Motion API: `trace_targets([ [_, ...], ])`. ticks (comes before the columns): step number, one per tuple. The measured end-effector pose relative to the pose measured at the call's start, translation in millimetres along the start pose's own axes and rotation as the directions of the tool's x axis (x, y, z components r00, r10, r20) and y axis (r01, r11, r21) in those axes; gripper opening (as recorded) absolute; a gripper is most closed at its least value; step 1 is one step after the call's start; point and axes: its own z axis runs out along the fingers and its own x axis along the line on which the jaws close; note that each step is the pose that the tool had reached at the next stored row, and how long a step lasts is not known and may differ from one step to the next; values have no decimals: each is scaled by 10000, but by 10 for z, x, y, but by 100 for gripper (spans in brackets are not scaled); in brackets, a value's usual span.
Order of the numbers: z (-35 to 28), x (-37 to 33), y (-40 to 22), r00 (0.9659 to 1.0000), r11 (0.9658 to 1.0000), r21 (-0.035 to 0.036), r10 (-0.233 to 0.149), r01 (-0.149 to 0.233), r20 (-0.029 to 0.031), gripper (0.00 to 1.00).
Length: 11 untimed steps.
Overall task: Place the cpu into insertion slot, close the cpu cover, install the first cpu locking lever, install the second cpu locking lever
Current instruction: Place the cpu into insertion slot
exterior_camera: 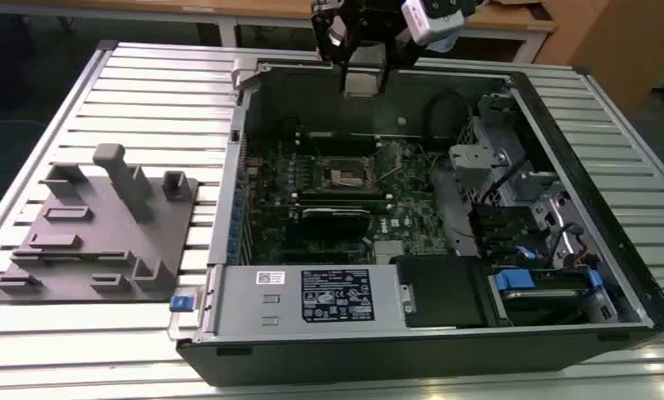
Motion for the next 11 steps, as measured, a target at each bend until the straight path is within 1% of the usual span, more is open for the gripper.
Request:
trace_targets([
  [11, 0, 6, 0, 10000, 10000, 0, 0, 0, 0, 54],
])
